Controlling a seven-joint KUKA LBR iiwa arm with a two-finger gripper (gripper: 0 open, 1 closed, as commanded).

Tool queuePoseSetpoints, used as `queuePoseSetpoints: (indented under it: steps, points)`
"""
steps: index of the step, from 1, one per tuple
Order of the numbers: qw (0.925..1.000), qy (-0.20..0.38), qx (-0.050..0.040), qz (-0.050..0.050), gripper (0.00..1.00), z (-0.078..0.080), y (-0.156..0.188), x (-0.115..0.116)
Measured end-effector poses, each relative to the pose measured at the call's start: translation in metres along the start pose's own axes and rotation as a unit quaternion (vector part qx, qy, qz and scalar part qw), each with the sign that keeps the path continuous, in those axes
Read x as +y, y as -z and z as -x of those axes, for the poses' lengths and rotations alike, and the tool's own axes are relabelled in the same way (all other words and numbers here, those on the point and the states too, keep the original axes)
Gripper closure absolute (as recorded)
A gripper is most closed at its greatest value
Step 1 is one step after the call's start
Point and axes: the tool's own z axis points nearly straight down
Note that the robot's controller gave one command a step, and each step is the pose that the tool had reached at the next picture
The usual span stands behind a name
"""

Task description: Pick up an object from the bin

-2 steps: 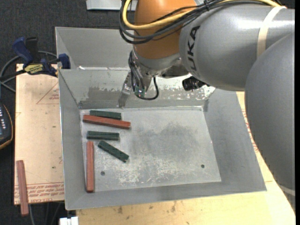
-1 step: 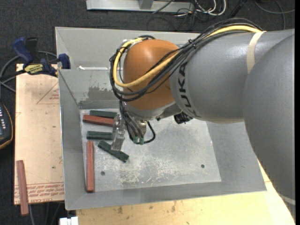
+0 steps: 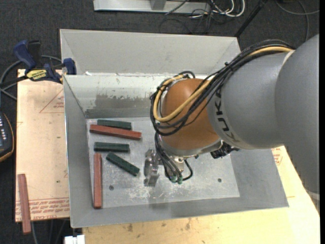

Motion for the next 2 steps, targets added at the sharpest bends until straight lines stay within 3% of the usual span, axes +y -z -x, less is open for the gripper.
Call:
queuePoseSetpoints:
  steps: [1,2]
  points:
    - [1.0,0.003,-0.0041,0.003,0.0,0.002,0.003,0.005]
    - [0.9981,0.062,-0.0058,0.004,0.0,0.087,-0.086,0.086]
